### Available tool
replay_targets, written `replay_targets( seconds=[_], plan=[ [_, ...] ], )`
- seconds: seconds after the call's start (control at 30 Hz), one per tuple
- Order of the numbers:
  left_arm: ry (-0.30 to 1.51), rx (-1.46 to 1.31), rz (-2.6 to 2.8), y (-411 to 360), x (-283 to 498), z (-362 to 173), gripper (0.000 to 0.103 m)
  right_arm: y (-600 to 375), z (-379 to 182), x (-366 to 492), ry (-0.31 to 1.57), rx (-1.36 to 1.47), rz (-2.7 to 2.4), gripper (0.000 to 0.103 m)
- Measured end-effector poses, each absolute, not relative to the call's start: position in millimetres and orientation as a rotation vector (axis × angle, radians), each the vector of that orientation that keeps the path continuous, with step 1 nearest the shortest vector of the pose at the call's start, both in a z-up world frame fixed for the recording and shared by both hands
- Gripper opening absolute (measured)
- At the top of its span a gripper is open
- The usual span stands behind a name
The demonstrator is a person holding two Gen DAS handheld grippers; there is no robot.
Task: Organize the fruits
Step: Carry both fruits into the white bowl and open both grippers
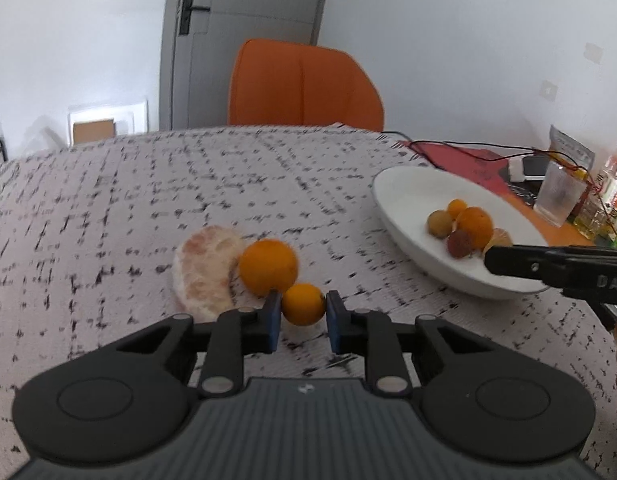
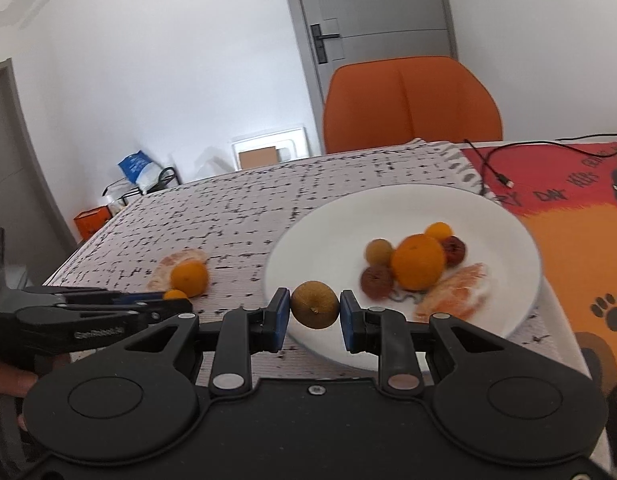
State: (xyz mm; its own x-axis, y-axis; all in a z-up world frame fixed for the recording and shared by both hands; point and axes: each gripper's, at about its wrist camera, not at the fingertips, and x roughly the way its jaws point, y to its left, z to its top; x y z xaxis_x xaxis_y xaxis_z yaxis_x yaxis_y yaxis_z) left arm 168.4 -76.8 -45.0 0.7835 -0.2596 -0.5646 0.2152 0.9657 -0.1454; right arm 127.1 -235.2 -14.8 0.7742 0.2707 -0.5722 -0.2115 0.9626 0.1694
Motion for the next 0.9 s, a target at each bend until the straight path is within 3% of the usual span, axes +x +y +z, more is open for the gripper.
replay_targets(
  seconds=[0.17,0.3,0.9],
  plan=[
    [0.595,-0.07,-0.279,-86.4,167.0,-36.1,0.022,-244.7,-16.2,125.0,0.628,0.105,0.233,0.026],
    [0.58,-0.066,-0.293,-94.0,168.8,-30.5,0.022,-251.8,-17.0,122.7,0.62,0.112,0.197,0.037],
    [0.517,-0.006,-0.38,-134.4,181.8,-5.6,0.022,-275.9,-14.8,110.6,0.589,0.151,0.164,0.037]
  ],
)
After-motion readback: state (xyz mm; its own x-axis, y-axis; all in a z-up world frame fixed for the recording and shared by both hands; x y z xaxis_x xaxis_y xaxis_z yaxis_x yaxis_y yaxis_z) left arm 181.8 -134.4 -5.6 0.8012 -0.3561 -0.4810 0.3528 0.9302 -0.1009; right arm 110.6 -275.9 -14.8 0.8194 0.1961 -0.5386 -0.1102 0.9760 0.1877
